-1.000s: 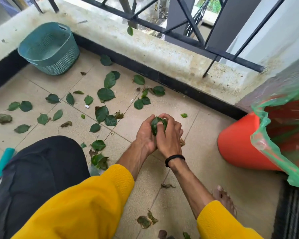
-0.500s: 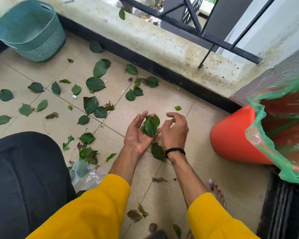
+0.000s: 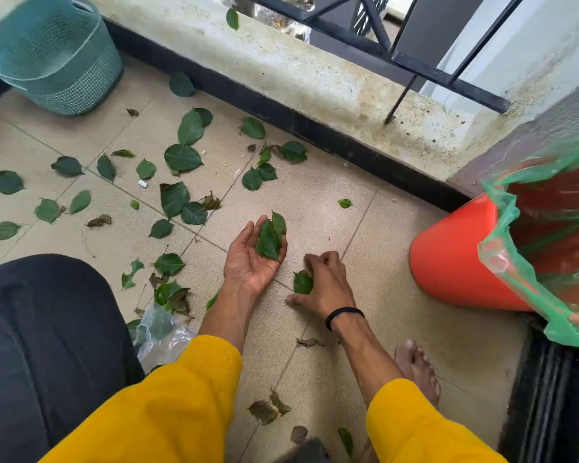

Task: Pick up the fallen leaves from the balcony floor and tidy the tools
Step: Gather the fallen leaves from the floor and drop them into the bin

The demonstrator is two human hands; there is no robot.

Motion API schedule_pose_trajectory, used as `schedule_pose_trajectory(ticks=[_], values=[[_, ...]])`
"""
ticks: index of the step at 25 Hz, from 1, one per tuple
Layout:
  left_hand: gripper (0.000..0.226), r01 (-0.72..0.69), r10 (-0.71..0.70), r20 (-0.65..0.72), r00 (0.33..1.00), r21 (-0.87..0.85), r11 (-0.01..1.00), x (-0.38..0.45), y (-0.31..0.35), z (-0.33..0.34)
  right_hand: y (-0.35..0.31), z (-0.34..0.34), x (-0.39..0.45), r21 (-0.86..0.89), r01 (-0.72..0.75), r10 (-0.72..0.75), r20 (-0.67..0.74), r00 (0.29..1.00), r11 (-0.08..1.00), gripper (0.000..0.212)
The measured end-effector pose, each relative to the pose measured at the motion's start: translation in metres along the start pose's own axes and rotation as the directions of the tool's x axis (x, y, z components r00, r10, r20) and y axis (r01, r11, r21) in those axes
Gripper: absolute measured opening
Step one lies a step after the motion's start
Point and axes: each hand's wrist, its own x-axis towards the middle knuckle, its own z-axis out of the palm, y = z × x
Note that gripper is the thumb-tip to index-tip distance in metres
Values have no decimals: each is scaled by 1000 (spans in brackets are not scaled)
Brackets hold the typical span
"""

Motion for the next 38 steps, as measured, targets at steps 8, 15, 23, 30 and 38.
schedule_pose_trajectory(ticks=[8, 15, 23, 30, 38], values=[[30, 44, -47, 49, 998, 57, 997, -1, 3, -4, -3, 8, 7, 145, 6, 19, -170, 985, 989, 9], [40, 20, -24, 59, 998, 68, 997, 3, -3, 4, -46, -60, 27, 662, -76, 220, -137, 966, 746, 14], [29, 42, -44, 117, 992, 21, 999, -1, -8, 18, -89, -94, 16, 421, 59, 89, -323, 942, 905, 26], [42, 33, -33, 65, 997, 4, 999, -10, -3, 6, 17, -107, 109, 124, -17, 54, -306, 950, 992, 44], [38, 18, -19, 40, 999, 20, 1000, -16, 2, -9, 32, -68, 126, -234, 71, -134, -268, 954, 970, 27]])
